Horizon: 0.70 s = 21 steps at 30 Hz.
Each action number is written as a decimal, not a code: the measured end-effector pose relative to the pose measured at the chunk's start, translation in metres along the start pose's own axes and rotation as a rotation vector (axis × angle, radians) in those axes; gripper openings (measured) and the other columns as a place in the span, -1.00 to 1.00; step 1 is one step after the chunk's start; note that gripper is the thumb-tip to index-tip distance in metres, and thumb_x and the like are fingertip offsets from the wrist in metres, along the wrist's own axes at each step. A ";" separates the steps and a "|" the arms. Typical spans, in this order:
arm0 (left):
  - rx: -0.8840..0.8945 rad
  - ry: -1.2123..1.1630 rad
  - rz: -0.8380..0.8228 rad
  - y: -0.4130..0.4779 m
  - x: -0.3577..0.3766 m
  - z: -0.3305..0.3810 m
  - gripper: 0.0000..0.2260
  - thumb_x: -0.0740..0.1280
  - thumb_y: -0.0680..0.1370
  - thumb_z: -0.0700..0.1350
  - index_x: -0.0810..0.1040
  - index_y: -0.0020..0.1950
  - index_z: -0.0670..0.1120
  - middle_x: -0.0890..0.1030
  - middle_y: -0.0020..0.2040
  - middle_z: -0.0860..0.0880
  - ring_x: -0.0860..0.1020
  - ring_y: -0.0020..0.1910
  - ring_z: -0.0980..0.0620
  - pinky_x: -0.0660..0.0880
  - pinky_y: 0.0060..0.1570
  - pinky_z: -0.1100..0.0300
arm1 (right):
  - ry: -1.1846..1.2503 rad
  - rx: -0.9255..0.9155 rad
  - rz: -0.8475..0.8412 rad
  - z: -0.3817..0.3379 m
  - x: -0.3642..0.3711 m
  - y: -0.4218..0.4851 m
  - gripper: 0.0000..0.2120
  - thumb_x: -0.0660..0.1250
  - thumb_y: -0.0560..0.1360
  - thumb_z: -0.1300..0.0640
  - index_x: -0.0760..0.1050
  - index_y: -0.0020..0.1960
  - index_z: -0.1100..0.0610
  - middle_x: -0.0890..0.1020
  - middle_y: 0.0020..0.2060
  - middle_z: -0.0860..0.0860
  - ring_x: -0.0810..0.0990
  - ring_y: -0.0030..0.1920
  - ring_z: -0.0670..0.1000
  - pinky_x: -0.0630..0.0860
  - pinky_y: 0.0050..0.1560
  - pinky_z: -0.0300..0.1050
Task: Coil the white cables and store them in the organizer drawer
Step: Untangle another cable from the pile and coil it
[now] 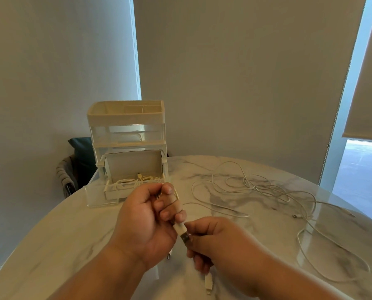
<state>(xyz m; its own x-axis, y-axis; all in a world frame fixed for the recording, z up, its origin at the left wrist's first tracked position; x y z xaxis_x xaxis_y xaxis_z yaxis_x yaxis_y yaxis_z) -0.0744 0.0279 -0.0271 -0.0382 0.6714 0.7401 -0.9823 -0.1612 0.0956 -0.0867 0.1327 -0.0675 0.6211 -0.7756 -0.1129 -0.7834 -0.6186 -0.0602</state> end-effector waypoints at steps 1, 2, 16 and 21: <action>0.037 0.022 0.024 0.001 -0.002 0.003 -0.86 0.20 0.46 -0.15 0.45 -0.28 -0.14 0.22 -0.46 0.02 0.24 -0.53 0.07 0.35 -0.38 0.14 | 0.018 0.021 -0.009 0.002 0.002 0.000 -0.78 0.32 0.57 0.30 0.68 -0.15 0.10 0.58 -0.36 0.08 0.50 -0.43 -0.01 0.45 -0.32 -0.08; 0.072 0.059 0.048 0.003 -0.005 0.006 -0.88 0.21 0.46 -0.15 0.46 -0.24 -0.16 0.26 -0.46 0.00 0.28 -0.51 0.06 0.36 -0.31 0.11 | 0.046 0.044 -0.014 0.004 0.003 0.000 -0.81 0.33 0.58 0.30 0.68 -0.12 0.13 0.57 -0.38 0.08 0.51 -0.44 0.00 0.46 -0.32 -0.07; 0.443 1.192 -0.039 -0.010 0.013 0.017 -0.76 0.18 0.66 -0.17 0.62 0.04 0.07 0.69 -0.10 0.13 0.64 -0.05 0.19 0.50 -0.07 0.39 | 0.543 -0.042 0.035 -0.013 -0.001 -0.003 -0.89 0.26 0.59 0.34 0.53 -0.06 0.22 0.54 -0.37 0.13 0.36 -0.51 -0.02 0.43 -0.42 -0.10; 0.310 1.266 -0.197 -0.008 0.019 -0.003 -0.76 0.16 0.68 -0.13 0.62 -0.02 -0.03 0.66 -0.19 0.05 0.62 -0.15 0.15 0.55 -0.05 0.19 | 0.640 -0.094 0.108 -0.015 -0.011 -0.002 -0.81 0.24 0.58 0.36 0.59 -0.13 0.24 0.55 -0.35 0.14 0.34 -0.49 -0.04 0.39 -0.40 -0.11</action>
<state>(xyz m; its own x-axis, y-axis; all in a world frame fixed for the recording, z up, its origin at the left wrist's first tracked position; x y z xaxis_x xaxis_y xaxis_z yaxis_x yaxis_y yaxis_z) -0.0682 0.0437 -0.0156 -0.2108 0.8835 -0.4183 -0.9151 -0.0279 0.4023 -0.0914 0.1405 -0.0511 0.4529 -0.7376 0.5009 -0.8548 -0.5190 0.0086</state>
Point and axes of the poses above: each hand's wrist, its own y-axis towards the middle knuckle, its own x-axis out of the palm, z = x × y, the point moved 8 cm from there along y, towards the middle knuckle
